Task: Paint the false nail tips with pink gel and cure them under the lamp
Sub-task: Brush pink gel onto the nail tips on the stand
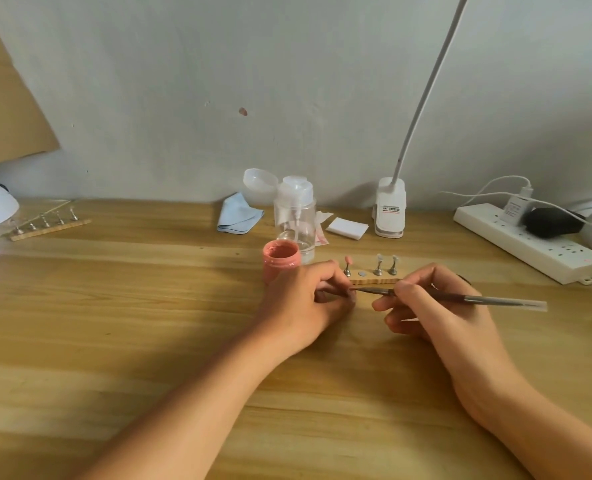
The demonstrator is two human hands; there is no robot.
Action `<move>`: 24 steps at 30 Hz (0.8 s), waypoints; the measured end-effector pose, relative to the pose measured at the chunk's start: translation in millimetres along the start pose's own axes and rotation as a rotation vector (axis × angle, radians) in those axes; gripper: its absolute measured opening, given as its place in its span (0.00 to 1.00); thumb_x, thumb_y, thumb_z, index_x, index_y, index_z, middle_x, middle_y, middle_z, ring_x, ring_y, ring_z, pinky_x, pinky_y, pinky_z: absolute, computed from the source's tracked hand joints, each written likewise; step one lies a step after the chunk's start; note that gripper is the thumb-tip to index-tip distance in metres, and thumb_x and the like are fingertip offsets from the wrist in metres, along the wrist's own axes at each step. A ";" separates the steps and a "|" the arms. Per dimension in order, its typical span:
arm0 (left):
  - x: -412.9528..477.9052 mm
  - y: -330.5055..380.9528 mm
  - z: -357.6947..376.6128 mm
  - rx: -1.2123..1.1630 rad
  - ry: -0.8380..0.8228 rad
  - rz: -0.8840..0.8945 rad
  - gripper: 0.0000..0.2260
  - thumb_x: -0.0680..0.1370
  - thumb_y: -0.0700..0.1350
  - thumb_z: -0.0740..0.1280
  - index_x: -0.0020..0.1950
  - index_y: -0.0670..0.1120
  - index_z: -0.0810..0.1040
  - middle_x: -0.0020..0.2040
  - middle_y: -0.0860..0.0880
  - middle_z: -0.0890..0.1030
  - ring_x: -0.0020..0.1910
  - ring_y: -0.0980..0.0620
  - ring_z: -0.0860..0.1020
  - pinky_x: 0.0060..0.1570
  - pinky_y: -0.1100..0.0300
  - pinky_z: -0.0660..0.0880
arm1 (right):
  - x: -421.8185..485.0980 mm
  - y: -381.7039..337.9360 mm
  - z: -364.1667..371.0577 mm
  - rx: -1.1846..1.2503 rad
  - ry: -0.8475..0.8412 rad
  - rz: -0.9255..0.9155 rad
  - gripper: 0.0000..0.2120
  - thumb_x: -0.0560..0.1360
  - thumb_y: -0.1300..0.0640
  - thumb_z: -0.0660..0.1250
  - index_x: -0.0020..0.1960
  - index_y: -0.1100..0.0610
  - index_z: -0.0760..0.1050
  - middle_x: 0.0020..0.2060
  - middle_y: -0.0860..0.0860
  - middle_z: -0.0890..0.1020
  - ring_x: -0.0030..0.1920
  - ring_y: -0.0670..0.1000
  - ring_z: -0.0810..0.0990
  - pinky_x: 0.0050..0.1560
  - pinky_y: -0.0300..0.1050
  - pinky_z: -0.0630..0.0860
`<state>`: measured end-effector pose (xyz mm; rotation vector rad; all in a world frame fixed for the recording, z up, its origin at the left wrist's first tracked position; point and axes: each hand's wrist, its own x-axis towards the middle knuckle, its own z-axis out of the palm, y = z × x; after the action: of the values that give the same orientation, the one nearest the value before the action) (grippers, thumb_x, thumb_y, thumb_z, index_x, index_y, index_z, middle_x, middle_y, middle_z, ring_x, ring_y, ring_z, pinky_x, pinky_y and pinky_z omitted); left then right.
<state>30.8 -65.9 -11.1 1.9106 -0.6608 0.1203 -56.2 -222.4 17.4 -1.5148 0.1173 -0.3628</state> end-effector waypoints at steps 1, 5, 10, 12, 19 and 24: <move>0.2 0.2 0.0 0.001 -0.002 0.000 0.13 0.72 0.37 0.76 0.40 0.56 0.80 0.43 0.67 0.80 0.45 0.64 0.83 0.38 0.77 0.67 | 0.3 0.6 0.2 -0.002 -0.006 -0.001 0.06 0.78 0.65 0.65 0.44 0.65 0.72 0.36 0.59 0.85 0.33 0.51 0.79 0.35 0.39 0.78; 1.0 -0.3 -0.2 -0.001 -0.020 -0.007 0.13 0.72 0.38 0.76 0.40 0.56 0.80 0.41 0.72 0.80 0.45 0.65 0.83 0.42 0.77 0.69 | 1.1 1.5 -0.2 0.000 -0.004 -0.010 0.05 0.78 0.65 0.65 0.43 0.64 0.72 0.36 0.58 0.85 0.32 0.50 0.79 0.34 0.38 0.79; 1.1 -2.7 0.0 0.003 -0.027 -0.013 0.10 0.72 0.38 0.76 0.41 0.54 0.81 0.40 0.70 0.81 0.48 0.65 0.82 0.44 0.76 0.69 | 0.6 0.6 0.4 0.005 0.010 -0.011 0.06 0.78 0.64 0.65 0.42 0.62 0.72 0.35 0.59 0.85 0.32 0.51 0.78 0.34 0.39 0.79; 1.3 -3.4 0.2 0.001 -0.018 -0.010 0.09 0.73 0.39 0.76 0.41 0.53 0.81 0.42 0.63 0.83 0.50 0.65 0.82 0.42 0.76 0.68 | 0.2 0.1 -0.1 0.011 0.022 -0.015 0.06 0.78 0.64 0.65 0.42 0.62 0.72 0.35 0.58 0.85 0.32 0.51 0.78 0.34 0.39 0.78; 0.6 -1.4 -0.7 0.007 -0.014 -0.029 0.07 0.73 0.39 0.76 0.42 0.51 0.82 0.43 0.60 0.84 0.38 0.67 0.80 0.35 0.76 0.66 | -0.4 0.8 0.3 -0.020 -0.014 -0.019 0.05 0.78 0.65 0.65 0.44 0.65 0.73 0.35 0.58 0.85 0.32 0.48 0.80 0.34 0.37 0.79; 0.8 -1.6 -0.9 0.000 -0.020 -0.027 0.10 0.72 0.40 0.76 0.41 0.54 0.81 0.40 0.61 0.84 0.46 0.67 0.80 0.35 0.75 0.66 | -0.3 0.3 -0.3 -0.025 0.002 -0.027 0.05 0.78 0.66 0.65 0.44 0.67 0.72 0.34 0.58 0.85 0.31 0.46 0.80 0.34 0.37 0.79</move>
<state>32.4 -65.0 -11.7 1.9225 -0.6479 0.0843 -56.5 -222.6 17.1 -1.5420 0.1040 -0.3855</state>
